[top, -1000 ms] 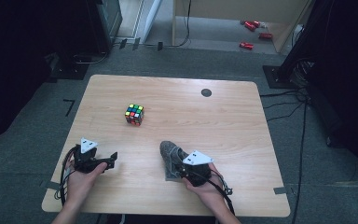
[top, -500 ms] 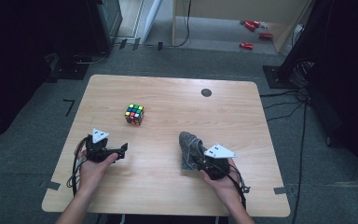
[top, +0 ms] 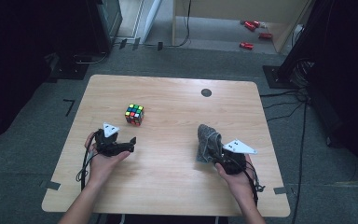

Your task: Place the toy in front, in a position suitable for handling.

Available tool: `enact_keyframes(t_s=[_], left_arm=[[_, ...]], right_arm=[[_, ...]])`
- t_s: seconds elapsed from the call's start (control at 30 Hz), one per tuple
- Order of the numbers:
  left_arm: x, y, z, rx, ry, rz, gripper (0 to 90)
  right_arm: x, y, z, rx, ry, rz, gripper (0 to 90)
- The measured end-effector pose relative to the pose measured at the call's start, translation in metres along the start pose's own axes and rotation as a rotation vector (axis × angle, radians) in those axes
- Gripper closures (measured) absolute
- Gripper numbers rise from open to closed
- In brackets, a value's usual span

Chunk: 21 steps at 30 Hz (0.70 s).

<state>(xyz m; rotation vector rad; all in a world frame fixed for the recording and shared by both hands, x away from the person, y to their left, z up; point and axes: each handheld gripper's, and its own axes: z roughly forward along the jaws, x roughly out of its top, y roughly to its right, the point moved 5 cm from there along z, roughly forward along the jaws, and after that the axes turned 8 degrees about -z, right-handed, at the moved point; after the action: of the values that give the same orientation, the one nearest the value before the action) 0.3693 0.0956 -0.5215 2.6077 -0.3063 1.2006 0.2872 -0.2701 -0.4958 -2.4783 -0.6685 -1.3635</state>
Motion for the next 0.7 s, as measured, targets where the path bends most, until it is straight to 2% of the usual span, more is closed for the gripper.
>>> enact_keyframes(t_s=[0.17, 0.4, 0.53, 0.67, 0.7], left_arm=[[0.009, 0.004, 0.01, 0.005, 0.007, -0.002, 3.1], [0.018, 0.002, 0.031, 0.037, 0.013, -0.006, 3.1], [0.019, 0.001, 0.045, 0.071, 0.008, -0.012, 6.9], [0.019, -0.001, 0.053, 0.077, -0.005, -0.025, 7.2], [0.02, -0.002, 0.058, 0.076, -0.004, -0.047, 7.8]], right_arm=[[-0.002, 0.013, -0.004, -0.038, 0.002, 0.017, 71.2], [-0.009, 0.029, -0.004, -0.065, -0.012, 0.047, 71.2], [-0.014, 0.032, -0.001, -0.066, -0.029, 0.05, 71.2], [-0.019, 0.033, 0.004, -0.08, -0.052, 0.051, 70.8], [-0.02, 0.034, 0.006, -0.087, -0.06, 0.053, 70.7]])
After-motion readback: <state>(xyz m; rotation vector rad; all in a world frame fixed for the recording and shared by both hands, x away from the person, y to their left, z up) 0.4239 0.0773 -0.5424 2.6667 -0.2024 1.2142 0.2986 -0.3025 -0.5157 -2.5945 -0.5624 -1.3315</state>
